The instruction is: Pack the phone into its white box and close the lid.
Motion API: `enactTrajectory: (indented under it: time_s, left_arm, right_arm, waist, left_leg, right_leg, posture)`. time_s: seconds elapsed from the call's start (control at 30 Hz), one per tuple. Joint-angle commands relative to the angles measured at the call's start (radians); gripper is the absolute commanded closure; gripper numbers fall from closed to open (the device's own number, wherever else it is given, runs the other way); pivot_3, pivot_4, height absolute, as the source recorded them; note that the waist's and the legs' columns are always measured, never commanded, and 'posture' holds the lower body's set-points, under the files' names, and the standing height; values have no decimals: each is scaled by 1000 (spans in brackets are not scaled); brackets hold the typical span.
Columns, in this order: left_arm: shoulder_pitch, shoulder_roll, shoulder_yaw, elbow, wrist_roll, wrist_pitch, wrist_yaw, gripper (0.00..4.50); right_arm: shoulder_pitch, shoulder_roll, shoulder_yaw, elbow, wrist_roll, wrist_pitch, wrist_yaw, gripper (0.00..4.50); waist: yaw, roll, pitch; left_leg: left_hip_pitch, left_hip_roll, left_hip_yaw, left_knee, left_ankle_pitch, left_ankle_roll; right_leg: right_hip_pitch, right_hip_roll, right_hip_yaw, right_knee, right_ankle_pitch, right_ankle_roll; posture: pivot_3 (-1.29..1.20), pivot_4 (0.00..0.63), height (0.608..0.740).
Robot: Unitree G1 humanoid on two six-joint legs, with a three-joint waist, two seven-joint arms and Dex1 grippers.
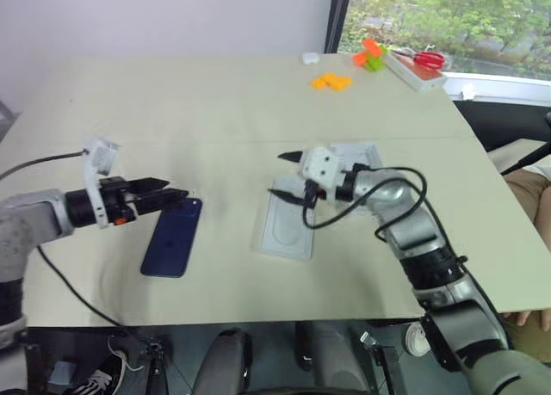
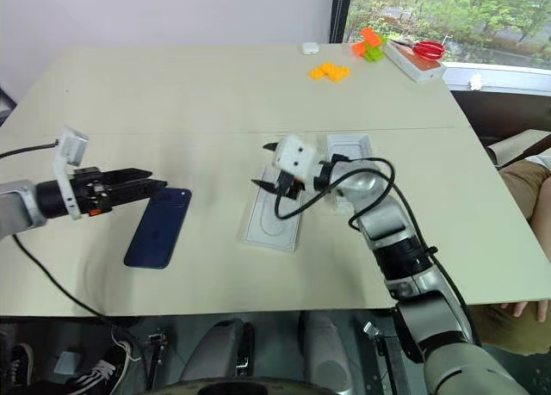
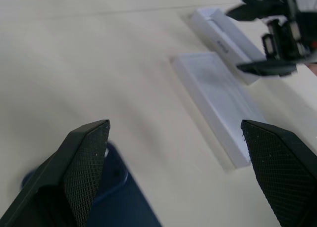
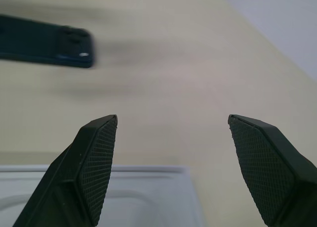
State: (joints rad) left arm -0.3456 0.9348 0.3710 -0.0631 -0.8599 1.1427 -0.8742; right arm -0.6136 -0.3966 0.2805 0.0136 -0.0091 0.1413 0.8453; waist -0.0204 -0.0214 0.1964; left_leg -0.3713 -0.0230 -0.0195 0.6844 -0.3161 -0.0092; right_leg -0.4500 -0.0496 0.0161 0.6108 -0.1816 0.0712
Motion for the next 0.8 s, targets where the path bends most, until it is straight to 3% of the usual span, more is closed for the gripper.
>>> enactTrajectory:
  time_s: [0.03,0.13,0.2,0.3,0.47,0.8]
  left_arm:
    - [6,87,76,124,-23,98,-28,0]
    - [8,139,100,236,-34,155,-72,0]
    - [31,167,91,273,-2,132,-96,0]
    - [49,183,58,323,37,113,-108,0]
    - [49,170,-9,358,48,155,-141,0]
    - [-52,138,-191,500,107,198,-222,0]
  right_arm:
    - [23,48,28,-99,5,-5,-30,993]
    - [28,30,107,-88,-111,-114,-47,2000]
    - [30,24,164,-58,-194,-178,-76,3163]
    - [28,40,211,-12,-271,-220,-124,4477]
    - [-12,49,276,89,-402,-349,-200,4477]
    - [-66,82,311,221,-514,-462,-277,4477]
  waist:
    - [-3,0,0]
    - [-6,0,0]
    - [-5,0,0]
    - [-6,-1,-1]
    - [-5,-2,-1]
    - [-19,-4,-2]
  left_leg:
    - [1,0,0,0,0,0]
    - [2,2,-1,0,1,-1]
    - [2,2,-2,0,2,-3]
    - [2,2,-2,0,3,-5]
    - [2,2,-2,0,3,-5]
    - [2,1,-2,0,4,-6]
  right_leg:
    - [0,1,0,1,0,0]
    - [0,4,0,3,0,-1]
    - [0,4,-1,4,-1,-1]
    - [0,4,0,3,-1,-2]
    - [0,3,0,4,-1,-2]
    - [0,3,0,4,-1,-1]
  posture:
    - [0,150,740]
    - [0,150,740]
    - [0,150,740]
    - [0,150,740]
    - [0,150,740]
    - [0,150,740]
